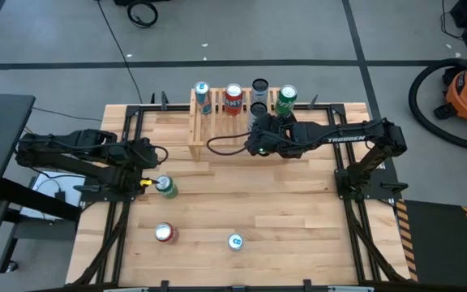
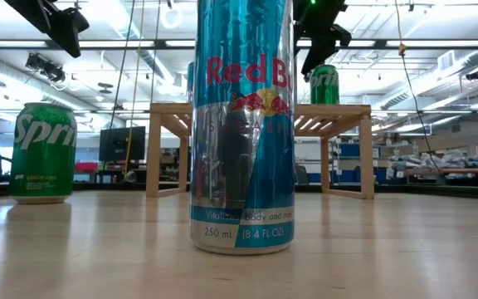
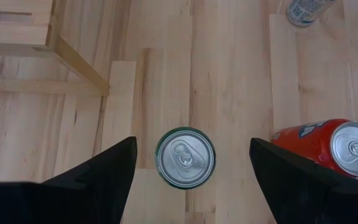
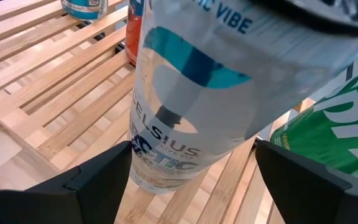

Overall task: Place canned beverage on shelf
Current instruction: Put the white-blue soda can on the shelf aligned with the other white-blue soda can, then put the red soda can on the shelf aligned with the other red soda can

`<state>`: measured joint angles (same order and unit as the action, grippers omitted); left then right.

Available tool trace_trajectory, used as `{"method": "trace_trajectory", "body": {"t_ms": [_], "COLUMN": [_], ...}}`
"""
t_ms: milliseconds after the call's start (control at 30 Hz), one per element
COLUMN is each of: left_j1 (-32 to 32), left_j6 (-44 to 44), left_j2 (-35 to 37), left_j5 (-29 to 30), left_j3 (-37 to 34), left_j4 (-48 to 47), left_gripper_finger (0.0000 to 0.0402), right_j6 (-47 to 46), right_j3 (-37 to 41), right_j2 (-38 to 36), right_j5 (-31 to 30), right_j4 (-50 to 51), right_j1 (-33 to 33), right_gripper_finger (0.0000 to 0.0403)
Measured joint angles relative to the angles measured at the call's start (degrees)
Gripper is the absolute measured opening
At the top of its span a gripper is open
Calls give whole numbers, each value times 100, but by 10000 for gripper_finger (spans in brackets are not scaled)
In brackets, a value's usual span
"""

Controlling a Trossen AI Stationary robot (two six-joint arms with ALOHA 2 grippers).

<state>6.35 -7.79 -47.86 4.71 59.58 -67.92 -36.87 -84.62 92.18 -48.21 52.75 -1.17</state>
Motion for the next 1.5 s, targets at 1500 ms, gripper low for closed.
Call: {"method": "trace_trajectory", "body": {"t_ms": [1500], "left_j1": [0], "left_j6": [-94], "left_j2": [-2], "left_j5": [34], "left_j3": [-1], "left_j4": [37], "left_gripper_finger": [314], "right_j6": [1757], "right_j3": [-7], "right_j2": [-1962], "right_j5": [1762], "right_j4": [-1845], "right_j1": [711], "right_gripper_finger": [352]}}
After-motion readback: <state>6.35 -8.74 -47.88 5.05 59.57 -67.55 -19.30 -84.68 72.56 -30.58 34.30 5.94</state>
